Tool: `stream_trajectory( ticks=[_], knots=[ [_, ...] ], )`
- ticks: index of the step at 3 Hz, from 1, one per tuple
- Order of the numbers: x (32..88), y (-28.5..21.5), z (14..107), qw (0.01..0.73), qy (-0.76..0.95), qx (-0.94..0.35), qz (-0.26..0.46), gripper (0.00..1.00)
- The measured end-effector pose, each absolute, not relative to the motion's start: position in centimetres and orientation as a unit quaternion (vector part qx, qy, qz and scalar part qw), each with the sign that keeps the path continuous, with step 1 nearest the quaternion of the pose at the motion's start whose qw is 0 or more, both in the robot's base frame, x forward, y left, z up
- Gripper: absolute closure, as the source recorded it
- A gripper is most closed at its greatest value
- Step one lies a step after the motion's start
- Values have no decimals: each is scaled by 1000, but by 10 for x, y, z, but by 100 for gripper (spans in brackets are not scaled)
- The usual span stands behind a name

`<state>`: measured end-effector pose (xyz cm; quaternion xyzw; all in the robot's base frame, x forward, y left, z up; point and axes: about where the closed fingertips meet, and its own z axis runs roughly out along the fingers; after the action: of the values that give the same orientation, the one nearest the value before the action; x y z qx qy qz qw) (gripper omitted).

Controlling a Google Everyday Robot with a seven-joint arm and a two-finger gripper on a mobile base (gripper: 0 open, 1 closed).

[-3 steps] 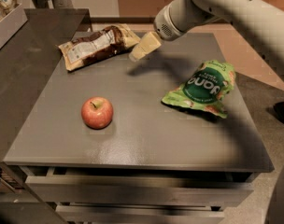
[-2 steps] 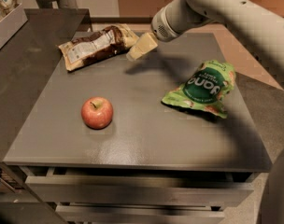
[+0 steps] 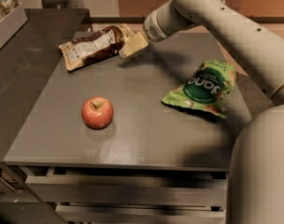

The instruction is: Move brown chip bag near apple

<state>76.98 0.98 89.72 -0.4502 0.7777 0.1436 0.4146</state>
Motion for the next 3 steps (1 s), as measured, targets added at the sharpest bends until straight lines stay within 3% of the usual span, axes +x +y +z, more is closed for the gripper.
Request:
stream_trajectory(
  ticks=[3],
  knots=[
    [820,38,856,405,781,-439,179,0]
  ],
)
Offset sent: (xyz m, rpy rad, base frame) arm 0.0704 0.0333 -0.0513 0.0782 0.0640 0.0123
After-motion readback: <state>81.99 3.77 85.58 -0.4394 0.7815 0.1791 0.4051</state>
